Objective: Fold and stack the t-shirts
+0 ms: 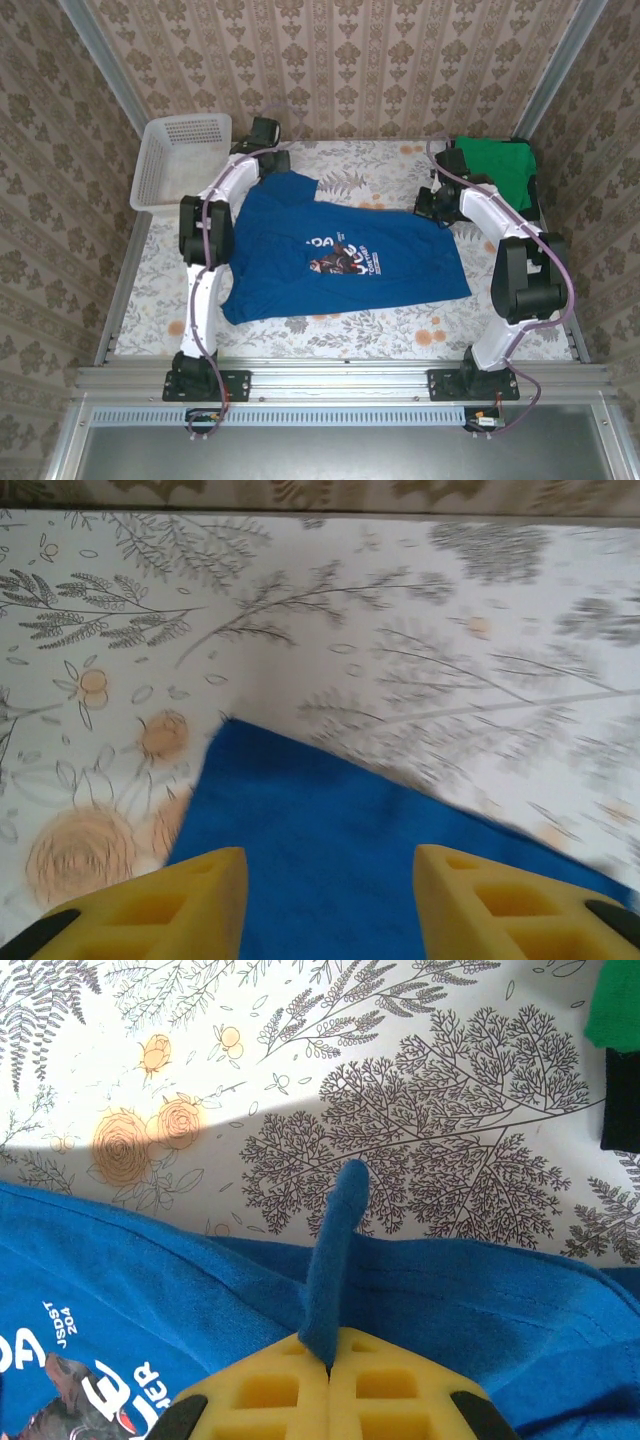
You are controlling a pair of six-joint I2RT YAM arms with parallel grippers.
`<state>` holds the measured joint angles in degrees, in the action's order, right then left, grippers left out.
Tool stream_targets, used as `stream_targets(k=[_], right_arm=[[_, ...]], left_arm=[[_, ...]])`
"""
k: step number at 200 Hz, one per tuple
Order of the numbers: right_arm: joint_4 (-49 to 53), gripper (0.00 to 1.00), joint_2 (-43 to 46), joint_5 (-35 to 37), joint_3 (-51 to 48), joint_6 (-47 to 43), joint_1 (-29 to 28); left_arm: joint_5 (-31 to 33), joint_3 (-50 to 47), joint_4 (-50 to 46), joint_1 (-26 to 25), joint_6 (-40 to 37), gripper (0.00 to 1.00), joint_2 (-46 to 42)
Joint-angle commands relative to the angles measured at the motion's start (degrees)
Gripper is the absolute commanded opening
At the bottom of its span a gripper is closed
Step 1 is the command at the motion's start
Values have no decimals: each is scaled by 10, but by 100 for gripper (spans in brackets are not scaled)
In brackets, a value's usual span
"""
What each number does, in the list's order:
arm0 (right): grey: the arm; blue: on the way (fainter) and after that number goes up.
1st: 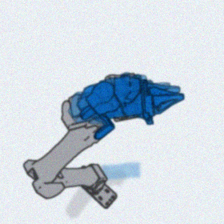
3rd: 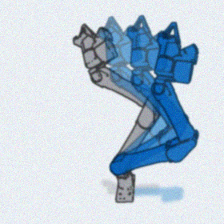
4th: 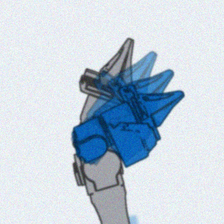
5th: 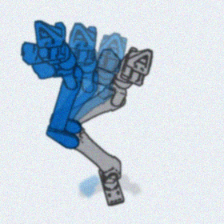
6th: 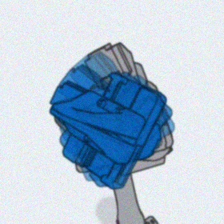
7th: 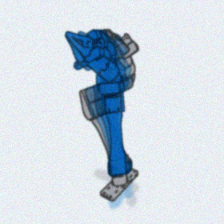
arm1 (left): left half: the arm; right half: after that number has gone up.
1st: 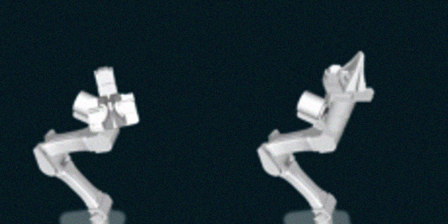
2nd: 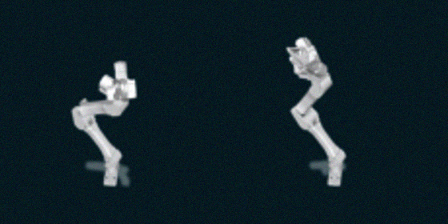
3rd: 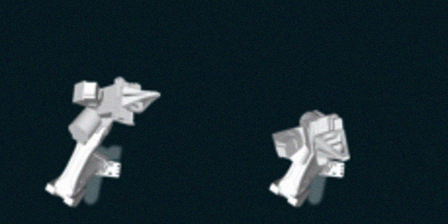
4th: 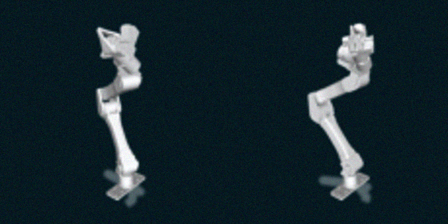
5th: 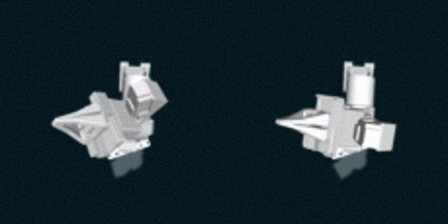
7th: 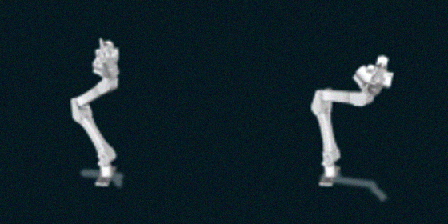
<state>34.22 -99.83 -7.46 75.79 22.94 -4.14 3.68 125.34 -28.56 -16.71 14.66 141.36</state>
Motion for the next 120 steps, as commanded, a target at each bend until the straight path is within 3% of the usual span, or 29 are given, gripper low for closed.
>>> stream_targets(k=[1, 41, 120], right_arm=[[3, 0, -11, -7, 19, 2, -2], [0, 0, -5, -4, 2, -3, -2], [-5, 0, -8, -11, -2, -8, -1]], left_arm=[[20, 89, -65, 16, 8, 50, 50], [-9, 199, -86, 28, 39, 53, 130], [-99, 203, -76, 41, 115, 52, 170]])
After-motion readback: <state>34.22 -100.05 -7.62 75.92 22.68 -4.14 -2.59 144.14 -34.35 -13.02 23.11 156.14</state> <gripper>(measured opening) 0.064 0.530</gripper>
